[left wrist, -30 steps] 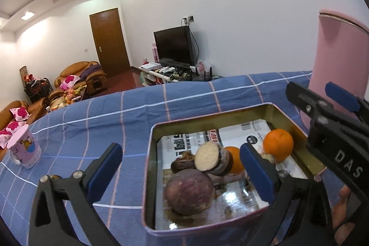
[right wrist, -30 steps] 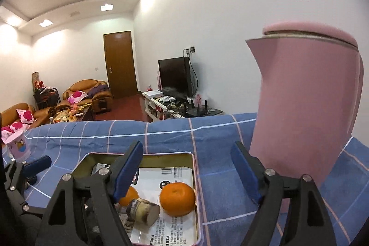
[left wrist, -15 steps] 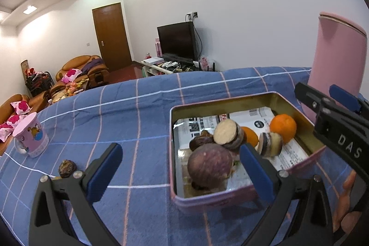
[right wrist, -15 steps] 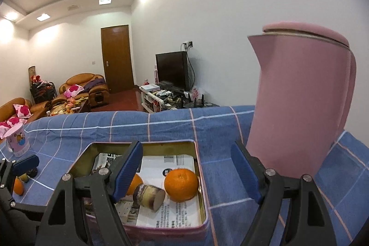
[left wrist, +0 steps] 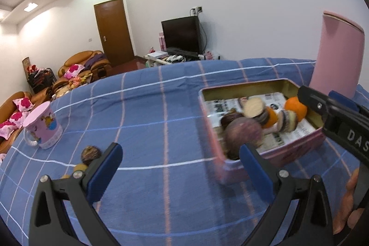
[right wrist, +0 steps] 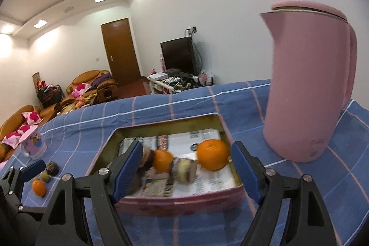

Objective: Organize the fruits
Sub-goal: 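Withdraw both open tools from the tin toward the loose fruits, then grasp a small green-brown round fruit with left tool while right tool grasps an orange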

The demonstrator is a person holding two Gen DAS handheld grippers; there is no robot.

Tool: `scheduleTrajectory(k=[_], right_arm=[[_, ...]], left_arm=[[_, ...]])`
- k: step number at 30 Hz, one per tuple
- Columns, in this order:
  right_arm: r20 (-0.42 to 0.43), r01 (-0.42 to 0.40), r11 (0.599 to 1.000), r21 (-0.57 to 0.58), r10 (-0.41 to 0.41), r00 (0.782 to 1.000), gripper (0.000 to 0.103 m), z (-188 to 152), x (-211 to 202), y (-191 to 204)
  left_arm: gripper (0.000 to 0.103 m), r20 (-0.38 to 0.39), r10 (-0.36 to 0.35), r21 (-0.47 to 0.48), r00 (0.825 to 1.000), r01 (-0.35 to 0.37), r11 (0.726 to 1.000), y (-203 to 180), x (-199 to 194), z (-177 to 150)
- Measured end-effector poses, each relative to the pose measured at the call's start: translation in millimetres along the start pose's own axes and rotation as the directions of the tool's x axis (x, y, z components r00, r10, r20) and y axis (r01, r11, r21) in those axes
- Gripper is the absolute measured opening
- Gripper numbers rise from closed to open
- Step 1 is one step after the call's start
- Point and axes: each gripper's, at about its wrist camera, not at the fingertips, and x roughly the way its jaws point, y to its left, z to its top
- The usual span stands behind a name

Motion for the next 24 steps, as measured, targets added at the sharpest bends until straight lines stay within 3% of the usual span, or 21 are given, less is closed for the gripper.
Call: scheduleTrajectory(k=[15, 24], right_arm=[[-0.083, -0.123, 0.991, -0.057, 0.118, 0.99, 0.08, -16.0, 10.8, 90.9], [-0.149, -0.225, 0.972, -0.07, 0.213, 0.966, 0.08, -27.5, 23.9, 151.5]], left_arm=[[0.103, -0.03, 0.09, -0.055, 0.996, -0.092, 0.994, 95.7, 3.2, -17.6], [0.103, -0.111, 0.117, -0.115, 0.987, -0.13, 0.985, 161.8, 20.6, -26.2]])
